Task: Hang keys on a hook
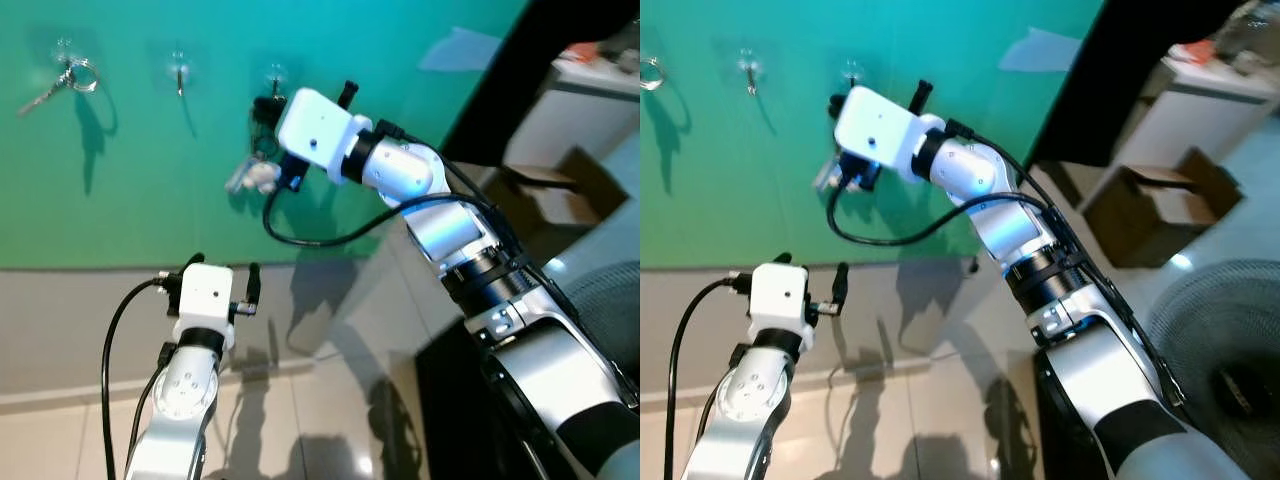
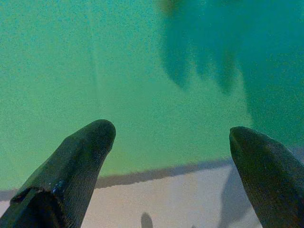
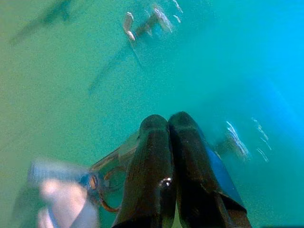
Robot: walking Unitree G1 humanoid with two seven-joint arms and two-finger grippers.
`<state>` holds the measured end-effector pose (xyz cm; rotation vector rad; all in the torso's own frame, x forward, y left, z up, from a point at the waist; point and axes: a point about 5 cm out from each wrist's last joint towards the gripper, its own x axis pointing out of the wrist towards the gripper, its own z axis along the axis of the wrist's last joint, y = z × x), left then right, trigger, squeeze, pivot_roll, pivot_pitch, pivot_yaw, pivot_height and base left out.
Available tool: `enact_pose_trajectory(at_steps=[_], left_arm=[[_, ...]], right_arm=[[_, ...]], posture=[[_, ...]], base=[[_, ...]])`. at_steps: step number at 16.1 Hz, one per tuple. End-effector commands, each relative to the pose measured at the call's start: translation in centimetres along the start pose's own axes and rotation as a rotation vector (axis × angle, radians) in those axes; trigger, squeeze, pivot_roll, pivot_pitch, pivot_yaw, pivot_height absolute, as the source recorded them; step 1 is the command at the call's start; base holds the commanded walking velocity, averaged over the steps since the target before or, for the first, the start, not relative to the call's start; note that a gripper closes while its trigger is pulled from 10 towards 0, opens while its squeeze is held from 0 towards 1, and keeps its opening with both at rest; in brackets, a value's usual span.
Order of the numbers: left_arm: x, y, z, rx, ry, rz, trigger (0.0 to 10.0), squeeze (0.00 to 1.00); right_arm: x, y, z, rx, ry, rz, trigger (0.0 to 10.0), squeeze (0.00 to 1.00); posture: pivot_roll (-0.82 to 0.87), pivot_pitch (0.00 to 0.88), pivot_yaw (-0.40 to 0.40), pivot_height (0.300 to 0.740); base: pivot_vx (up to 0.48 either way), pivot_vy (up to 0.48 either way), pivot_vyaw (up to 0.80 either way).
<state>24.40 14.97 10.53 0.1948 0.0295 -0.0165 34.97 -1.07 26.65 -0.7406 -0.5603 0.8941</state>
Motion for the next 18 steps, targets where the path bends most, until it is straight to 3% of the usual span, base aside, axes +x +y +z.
enact_pose_trajectory(at_steps=[1,3,4,7,14,18], left_arm=[[0.0,-0.5,-0.7,-0.005,0.032,-0.012,10.0,0.00],[0.3,-0.4,-1.0,-0.008,0.045,-0.013,10.0,0.00],[0.6,0.2,-1.0,0.001,0.053,-0.025,10.0,0.00],[1.1,1.4,-0.8,0.054,0.049,-0.062,10.0,0.00],[1.5,1.1,-0.8,0.047,0.048,-0.059,10.0,0.00],[1.3,1.5,-1.3,0.045,0.062,-0.027,10.0,0.00]], right_arm=[[-0.5,-1.6,-0.5,-0.015,0.038,-0.053,10.0,0.00],[-0.5,-2.2,0.1,-0.033,0.019,-0.064,10.0,0.00],[-0.2,-2.5,0.2,-0.034,0.018,-0.091,10.0,0.00],[0.6,-2.8,0.4,-0.024,0.013,-0.152,10.0,0.00],[0.3,-2.6,-0.1,-0.030,0.023,-0.143,10.0,0.00],[0.9,-3.4,0.6,-0.080,0.003,-0.112,10.0,0.00]], posture=[[0.17,0.000,-0.195,0.740],[0.18,0.000,-0.169,0.740],[0.20,0.000,-0.119,0.740],[0.21,0.000,-0.070,0.740],[0.21,0.000,-0.097,0.740],[0.23,0.000,-0.137,0.740]], base=[[0.000,0.000,0.00],[0.000,0.000,0.00],[0.000,0.000,0.00],[0.000,0.000,0.00],[0.000,0.000,0.00],[0.000,0.000,0.00]])
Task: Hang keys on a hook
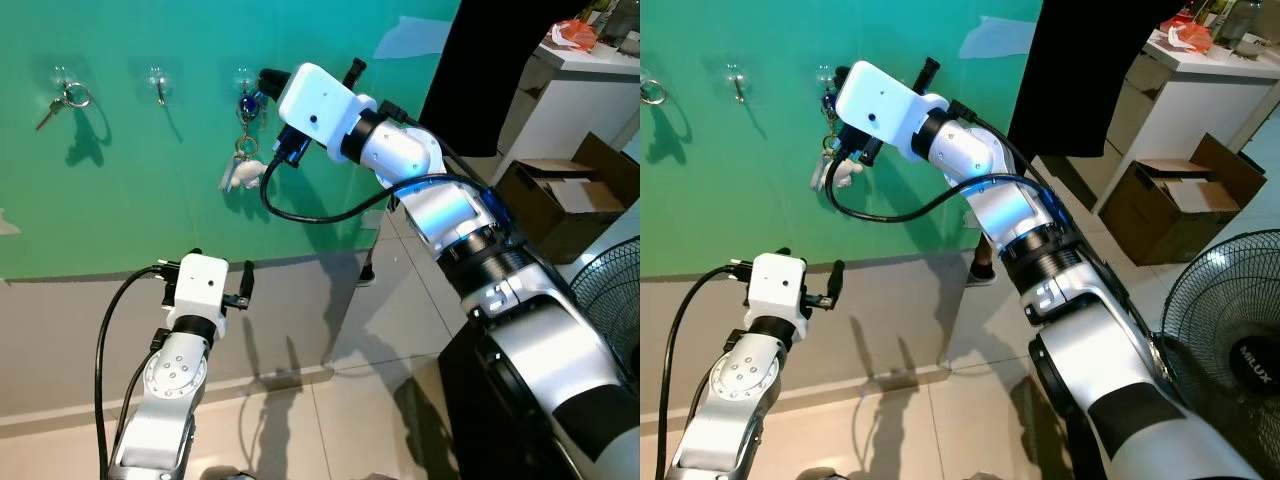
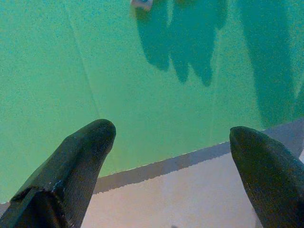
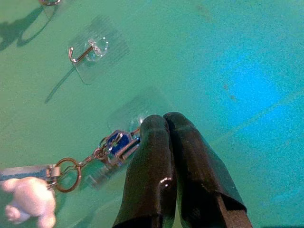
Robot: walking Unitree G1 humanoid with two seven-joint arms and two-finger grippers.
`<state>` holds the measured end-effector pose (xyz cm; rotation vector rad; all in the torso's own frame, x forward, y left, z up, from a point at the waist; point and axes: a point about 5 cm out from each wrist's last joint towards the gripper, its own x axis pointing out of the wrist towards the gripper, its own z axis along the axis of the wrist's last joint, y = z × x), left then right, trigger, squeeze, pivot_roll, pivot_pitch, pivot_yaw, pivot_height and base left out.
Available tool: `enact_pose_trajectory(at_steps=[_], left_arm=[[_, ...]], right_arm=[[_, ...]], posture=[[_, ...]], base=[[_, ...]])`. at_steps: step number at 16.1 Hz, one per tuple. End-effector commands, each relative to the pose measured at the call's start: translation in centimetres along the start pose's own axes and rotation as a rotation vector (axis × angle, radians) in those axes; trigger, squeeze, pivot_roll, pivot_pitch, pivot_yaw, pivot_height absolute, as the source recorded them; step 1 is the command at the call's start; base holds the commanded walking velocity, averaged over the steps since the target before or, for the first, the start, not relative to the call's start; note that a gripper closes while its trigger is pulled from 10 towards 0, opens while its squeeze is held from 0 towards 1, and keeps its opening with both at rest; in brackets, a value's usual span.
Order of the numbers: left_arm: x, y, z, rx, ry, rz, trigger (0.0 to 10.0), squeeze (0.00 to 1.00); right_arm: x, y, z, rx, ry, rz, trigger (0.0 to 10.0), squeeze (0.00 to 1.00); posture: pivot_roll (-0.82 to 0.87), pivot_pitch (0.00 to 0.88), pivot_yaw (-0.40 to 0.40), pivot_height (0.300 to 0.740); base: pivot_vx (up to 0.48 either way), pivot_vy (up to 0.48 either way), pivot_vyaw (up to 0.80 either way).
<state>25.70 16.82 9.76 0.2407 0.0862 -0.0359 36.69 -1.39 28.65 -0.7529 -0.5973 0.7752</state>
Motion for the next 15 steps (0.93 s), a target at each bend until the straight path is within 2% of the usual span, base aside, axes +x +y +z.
enact_pose_trajectory(at_steps=[1,3,4,6,8,14,15], left_arm=[[0.0,-0.2,-0.4,0.006,0.014,0.008,10.0,0.00],[-0.1,0.3,-0.6,0.022,0.023,0.003,10.0,0.00],[-0.2,0.9,-0.6,0.043,0.032,-0.011,10.0,0.00],[-0.5,2.2,-0.2,0.093,0.048,-0.055,10.0,0.00],[-0.3,2.8,0.3,0.099,0.042,-0.038,10.0,0.00],[-0.6,3.4,0.8,0.104,0.029,-0.025,10.0,0.00],[-0.6,3.4,0.8,0.091,0.033,-0.022,10.0,0.00]], right_arm=[[0.2,-1.3,0.8,-0.040,-0.023,-0.005,10.0,0.00],[0.6,-1.6,1.0,-0.041,-0.024,-0.021,10.0,0.00],[0.9,-1.5,1.1,-0.038,-0.025,-0.037,10.0,0.00],[1.2,-1.6,1.0,-0.021,-0.026,-0.088,10.0,0.00],[1.5,-1.5,1.1,-0.012,-0.029,-0.098,10.0,0.00],[2.4,-0.9,1.9,0.001,-0.065,-0.098,10.0,0.00],[2.4,-0.9,1.9,0.004,-0.066,-0.098,10.0,0.00]], posture=[[0.24,0.000,-0.151,0.740],[0.26,0.000,-0.106,0.740],[0.27,0.000,-0.056,0.740],[0.29,0.000,-0.004,0.740],[0.31,0.000,-0.005,0.740],[0.34,0.000,-0.021,0.740],[0.34,0.000,-0.023,0.740]], base=[[0.000,0.000,0.00],[0.000,0.000,0.00],[0.000,0.000,0.00],[0.000,0.000,0.00],[0.000,0.000,0.00],[0.000,0.000,0.00],[0.000,0.480,0.00]])
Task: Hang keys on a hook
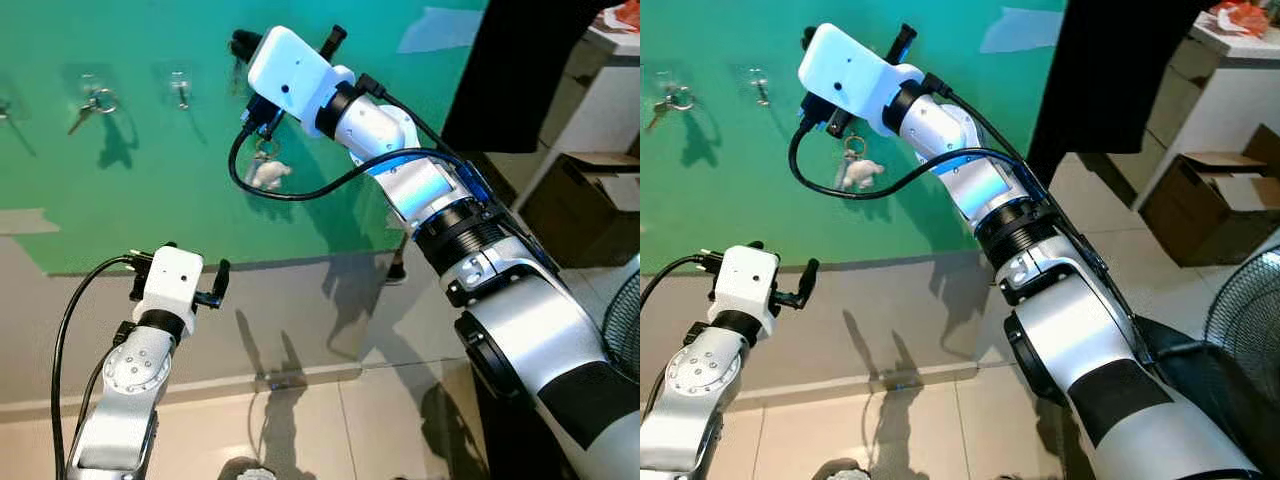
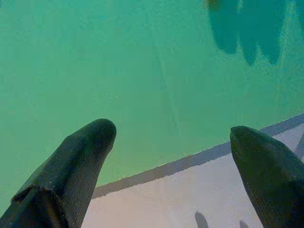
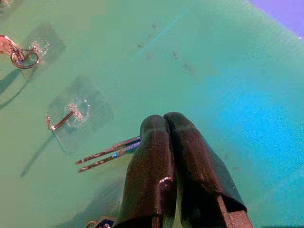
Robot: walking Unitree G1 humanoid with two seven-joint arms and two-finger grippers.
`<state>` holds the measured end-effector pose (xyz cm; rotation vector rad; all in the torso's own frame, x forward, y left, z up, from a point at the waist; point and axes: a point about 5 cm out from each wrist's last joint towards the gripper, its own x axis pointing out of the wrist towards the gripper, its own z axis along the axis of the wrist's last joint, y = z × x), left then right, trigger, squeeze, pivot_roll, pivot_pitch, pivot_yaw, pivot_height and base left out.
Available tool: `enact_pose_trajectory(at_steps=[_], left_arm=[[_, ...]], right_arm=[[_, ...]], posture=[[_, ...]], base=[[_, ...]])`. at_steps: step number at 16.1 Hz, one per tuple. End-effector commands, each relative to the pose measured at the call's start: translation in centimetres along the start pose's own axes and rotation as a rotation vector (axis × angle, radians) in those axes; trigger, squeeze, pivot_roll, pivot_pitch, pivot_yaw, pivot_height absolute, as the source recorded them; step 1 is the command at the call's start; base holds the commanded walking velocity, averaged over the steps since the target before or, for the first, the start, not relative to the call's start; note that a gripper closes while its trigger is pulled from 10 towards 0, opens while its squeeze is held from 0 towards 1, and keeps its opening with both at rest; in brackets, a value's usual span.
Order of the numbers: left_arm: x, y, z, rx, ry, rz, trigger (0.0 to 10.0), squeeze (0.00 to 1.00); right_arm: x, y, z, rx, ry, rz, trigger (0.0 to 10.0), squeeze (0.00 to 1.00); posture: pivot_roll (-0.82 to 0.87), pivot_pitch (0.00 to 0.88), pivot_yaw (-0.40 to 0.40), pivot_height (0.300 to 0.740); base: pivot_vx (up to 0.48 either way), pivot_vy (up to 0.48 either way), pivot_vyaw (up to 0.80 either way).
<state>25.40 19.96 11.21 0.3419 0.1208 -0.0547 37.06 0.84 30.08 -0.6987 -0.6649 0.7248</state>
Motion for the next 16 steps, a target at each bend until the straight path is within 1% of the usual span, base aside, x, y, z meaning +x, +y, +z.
enact_pose_trajectory(at_steps=[1,6,8,14,16], left_arm=[[-0.1,-0.1,0.1,-0.024,0.002,0.000,10.0,0.00],[-0.1,-0.8,0.0,-0.046,0.009,-0.021,10.0,0.00],[-0.1,-0.7,0.5,-0.023,-0.030,-0.001,10.0,0.00],[0.1,-1.3,0.4,-0.035,-0.029,-0.018,10.0,0.00],[0.0,-1.5,0.3,-0.038,-0.026,-0.023,10.0,0.00]], right_arm=[[0.2,-0.6,0.4,-0.004,-0.016,-0.015,10.0,0.00],[0.0,-0.3,0.1,-0.007,-0.016,0.007,10.0,0.00],[-0.1,-0.2,0.0,-0.009,-0.015,0.016,10.0,0.00],[-0.4,-0.1,-0.4,-0.013,-0.003,0.019,10.0,0.00],[-0.6,-0.5,-1.0,-0.020,0.028,-0.002,10.0,0.00]], posture=[[0.34,0.000,-0.024,0.740],[0.32,0.000,-0.038,0.740],[0.31,0.000,-0.042,0.740],[0.30,0.000,-0.040,0.740],[0.29,0.000,-0.039,0.740]], base=[[0.000,0.480,0.00],[0.000,0.480,0.00],[0.000,0.000,0.00],[0.000,0.000,0.00],[0.000,0.000,0.00]])
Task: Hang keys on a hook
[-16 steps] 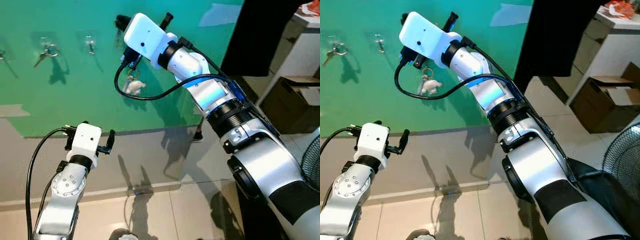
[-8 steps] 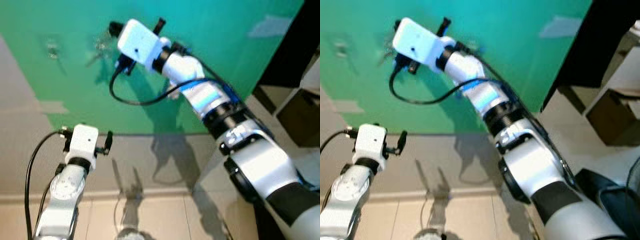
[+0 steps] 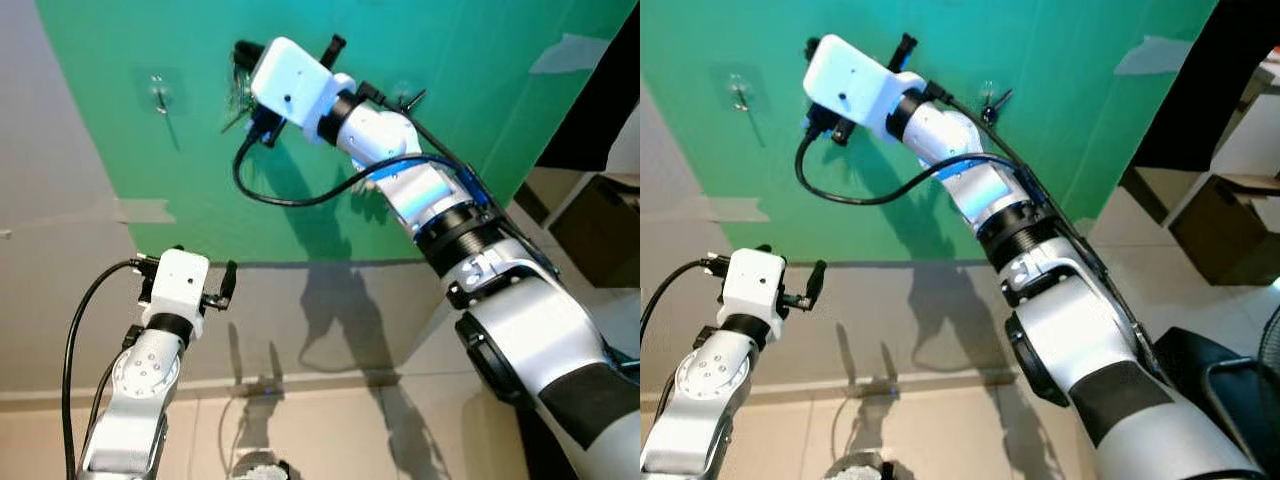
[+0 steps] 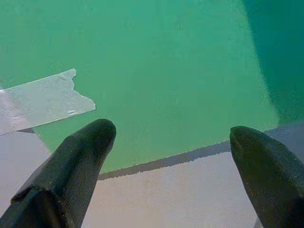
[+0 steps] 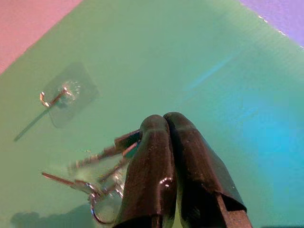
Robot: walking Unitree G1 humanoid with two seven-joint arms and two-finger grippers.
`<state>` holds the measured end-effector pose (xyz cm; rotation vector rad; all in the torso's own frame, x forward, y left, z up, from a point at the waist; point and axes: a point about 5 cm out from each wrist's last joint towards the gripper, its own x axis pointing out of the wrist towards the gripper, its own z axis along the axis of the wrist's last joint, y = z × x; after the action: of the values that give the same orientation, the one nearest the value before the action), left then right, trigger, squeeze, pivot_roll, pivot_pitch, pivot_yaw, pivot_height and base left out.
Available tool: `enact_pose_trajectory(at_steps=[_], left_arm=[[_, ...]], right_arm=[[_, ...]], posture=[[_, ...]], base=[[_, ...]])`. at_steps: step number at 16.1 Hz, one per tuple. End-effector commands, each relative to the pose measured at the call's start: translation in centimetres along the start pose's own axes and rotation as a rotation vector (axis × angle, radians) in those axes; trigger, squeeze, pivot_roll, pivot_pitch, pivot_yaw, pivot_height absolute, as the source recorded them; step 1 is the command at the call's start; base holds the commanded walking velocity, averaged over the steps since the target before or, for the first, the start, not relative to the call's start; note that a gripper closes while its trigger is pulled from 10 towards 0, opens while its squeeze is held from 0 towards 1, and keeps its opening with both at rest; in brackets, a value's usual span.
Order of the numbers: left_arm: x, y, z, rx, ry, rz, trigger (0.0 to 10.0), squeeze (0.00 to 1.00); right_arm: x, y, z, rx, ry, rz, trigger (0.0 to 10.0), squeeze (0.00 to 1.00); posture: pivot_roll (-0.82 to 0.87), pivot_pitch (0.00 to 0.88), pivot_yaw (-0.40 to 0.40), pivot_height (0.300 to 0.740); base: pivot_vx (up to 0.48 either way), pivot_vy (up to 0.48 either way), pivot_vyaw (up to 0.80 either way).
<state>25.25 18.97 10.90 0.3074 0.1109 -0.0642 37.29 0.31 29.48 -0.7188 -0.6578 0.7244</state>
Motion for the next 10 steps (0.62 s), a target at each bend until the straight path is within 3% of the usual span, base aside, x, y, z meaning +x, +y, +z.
enact_pose_trajectory(at_steps=[1,3,5,7,8,10], left_arm=[[0.1,-0.5,0.3,-0.004,-0.012,-0.015,10.0,0.00],[0.0,-0.4,0.2,-0.004,-0.010,-0.017,10.0,0.00],[-0.1,-0.5,0.3,-0.001,-0.011,-0.019,10.0,0.00],[-0.2,-0.5,0.1,-0.002,-0.004,-0.018,10.0,0.00],[-0.3,-0.5,0.1,-0.003,-0.002,-0.018,10.0,0.00],[-0.5,-0.5,0.0,-0.003,0.002,-0.019,10.0,0.00]], right_arm=[[-0.3,-0.8,-0.6,-0.014,0.036,-0.024,10.0,0.00],[-0.5,-1.5,-1.2,-0.034,0.078,-0.058,10.0,0.00],[-0.8,-2.0,-2.1,0.024,0.139,-0.107,10.0,0.00],[-1.3,-1.4,-3.6,0.156,0.213,-0.159,10.0,0.00],[-1.3,-1.3,-3.7,0.178,0.219,-0.164,10.0,0.00],[-1.2,-0.3,-4.3,0.374,0.252,-0.196,10.0,0.00]], posture=[[0.29,0.000,-0.037,0.740],[0.29,0.000,-0.035,0.740],[0.29,0.000,-0.035,0.740],[0.29,0.000,-0.035,0.740],[0.29,0.000,-0.036,0.740],[0.29,0.000,-0.039,0.740]], base=[[0.000,0.000,0.00],[0.000,0.000,0.00],[0.000,0.000,0.00],[0.000,0.000,0.00],[0.000,0.000,0.00],[0.000,0.000,0.00]])
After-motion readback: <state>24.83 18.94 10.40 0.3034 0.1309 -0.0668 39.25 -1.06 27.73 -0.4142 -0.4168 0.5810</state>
